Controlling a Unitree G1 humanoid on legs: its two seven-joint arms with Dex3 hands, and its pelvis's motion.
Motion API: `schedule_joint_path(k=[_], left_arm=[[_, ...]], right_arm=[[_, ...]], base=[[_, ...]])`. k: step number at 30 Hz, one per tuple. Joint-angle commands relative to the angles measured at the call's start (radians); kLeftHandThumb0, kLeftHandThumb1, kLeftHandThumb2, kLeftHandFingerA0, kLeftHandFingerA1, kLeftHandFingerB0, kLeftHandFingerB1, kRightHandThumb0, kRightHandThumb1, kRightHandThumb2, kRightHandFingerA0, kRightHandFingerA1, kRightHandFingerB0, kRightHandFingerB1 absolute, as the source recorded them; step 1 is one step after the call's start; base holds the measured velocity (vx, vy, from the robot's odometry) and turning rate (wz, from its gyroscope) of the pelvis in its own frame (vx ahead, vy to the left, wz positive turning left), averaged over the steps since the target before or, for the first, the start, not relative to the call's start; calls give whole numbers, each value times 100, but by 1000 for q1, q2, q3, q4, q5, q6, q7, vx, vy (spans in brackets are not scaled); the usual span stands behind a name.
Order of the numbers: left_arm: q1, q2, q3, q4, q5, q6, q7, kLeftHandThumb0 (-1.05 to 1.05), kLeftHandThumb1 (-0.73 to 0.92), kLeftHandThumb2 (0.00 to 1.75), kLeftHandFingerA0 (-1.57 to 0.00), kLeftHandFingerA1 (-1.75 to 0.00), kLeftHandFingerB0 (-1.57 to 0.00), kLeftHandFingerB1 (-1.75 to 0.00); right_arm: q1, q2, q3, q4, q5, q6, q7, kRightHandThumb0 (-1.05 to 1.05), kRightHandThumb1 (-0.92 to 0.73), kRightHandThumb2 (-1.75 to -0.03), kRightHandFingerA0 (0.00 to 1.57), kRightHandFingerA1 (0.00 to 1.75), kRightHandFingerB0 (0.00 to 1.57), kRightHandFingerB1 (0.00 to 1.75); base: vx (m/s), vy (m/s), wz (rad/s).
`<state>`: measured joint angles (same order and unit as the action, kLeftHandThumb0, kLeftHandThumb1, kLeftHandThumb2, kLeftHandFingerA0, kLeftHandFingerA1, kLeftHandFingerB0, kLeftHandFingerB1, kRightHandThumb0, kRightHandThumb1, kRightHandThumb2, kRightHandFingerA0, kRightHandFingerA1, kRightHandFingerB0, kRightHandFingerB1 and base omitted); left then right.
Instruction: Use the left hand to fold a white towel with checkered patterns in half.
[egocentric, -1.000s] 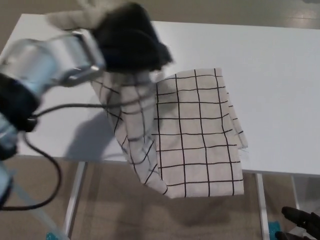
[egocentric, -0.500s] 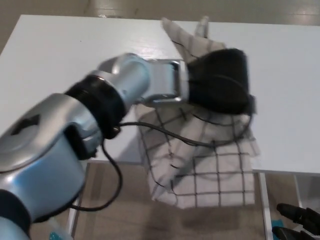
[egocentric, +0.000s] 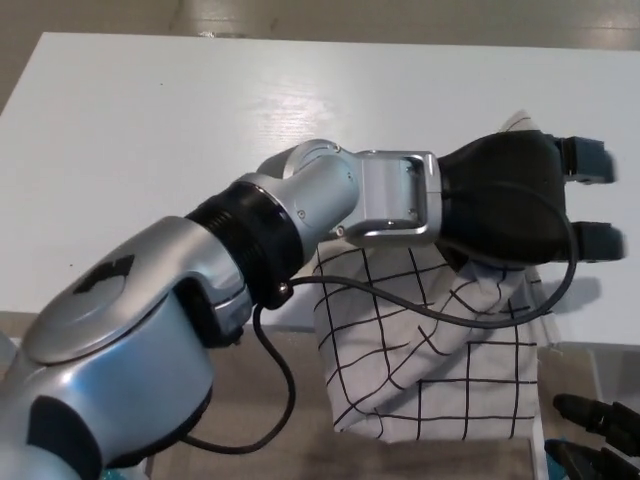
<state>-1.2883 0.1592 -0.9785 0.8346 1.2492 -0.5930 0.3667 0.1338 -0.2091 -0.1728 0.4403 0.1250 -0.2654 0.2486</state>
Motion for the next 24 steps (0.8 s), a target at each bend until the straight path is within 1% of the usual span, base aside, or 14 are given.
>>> schedule_joint_path(k=[1,5,6,10,13,15,16,17,18,19,20,21,22,24], left_arm=[[109,-29,132,-128,-259,179,-635,-95,64,61,0,0,0,0],[124,-22,146,-148,-259,198,-675,-96,64,61,0,0,0,0],[126,-18,150,-152,-258,200,-687,-96,64,61,0,0,0,0],[136,-11,175,-165,-278,208,-720,-96,63,60,0,0,0,-2],[121,-2,206,-171,-305,206,-747,-102,57,70,0,0,0,0],[109,3,219,-173,-313,200,-752,-102,58,70,0,0,0,-1],[93,9,235,-176,-323,195,-760,-100,64,61,0,0,0,-2],[76,14,253,-180,-335,192,-773,-102,58,69,0,0,0,-1],[76,14,253,-180,-335,192,-773,-102,58,69,0,0,0,-1],[46,23,283,-181,-366,189,-789,-99,63,61,0,0,0,-8],[20,30,312,-180,-395,186,-805,-99,63,61,0,0,0,-8],[-5,27,349,-184,-431,205,-828,-99,48,78,0,0,0,-7],[-35,30,383,-186,-456,219,-833,-100,62,62,0,0,0,-4],[-102,35,452,-176,-506,239,-822,-104,62,69,0,0,0,-1]], right_arm=[[1,-6,2,-2,1,19,8,-70,-55,-93,54,55,55,54],[3,-7,3,-2,2,19,12,-69,-55,-92,54,55,51,53],[4,-6,4,-3,2,19,13,-68,-56,-64,59,46,59,44],[9,-5,3,1,2,10,13,-68,-55,-65,59,47,58,45],[12,-2,3,7,3,4,15,-68,-55,-65,59,48,59,45],[10,-2,3,10,4,4,16,-68,-55,-65,59,48,59,45],[9,-4,3,13,4,6,18,-68,-55,-65,59,48,59,45],[9,-7,4,15,1,7,18,-68,-55,-65,59,48,59,45],[9,-7,4,15,1,7,18,-68,-55,-65,59,48,59,45],[7,-9,6,19,-3,5,18,-68,-55,-64,59,47,59,45],[6,-10,9,22,-7,4,18,-68,-55,-64,59,47,59,45],[7,-12,8,21,-8,3,18,-67,-56,-63,59,45,59,44],[8,-14,7,23,-8,1,19,-70,-55,-93,54,55,52,53],[11,-14,7,23,-9,-3,18,-71,-55,-93,53,55,54,54]], base=[[0,0,0],[0,0,0],[0,0,0],[0,0,0],[0,0,0],[0,0,0],[0,0,0],[0,0,0],[0,0,0],[0,0,0],[0,0,0],[0,0,0],[0,0,0],[0,0,0]])
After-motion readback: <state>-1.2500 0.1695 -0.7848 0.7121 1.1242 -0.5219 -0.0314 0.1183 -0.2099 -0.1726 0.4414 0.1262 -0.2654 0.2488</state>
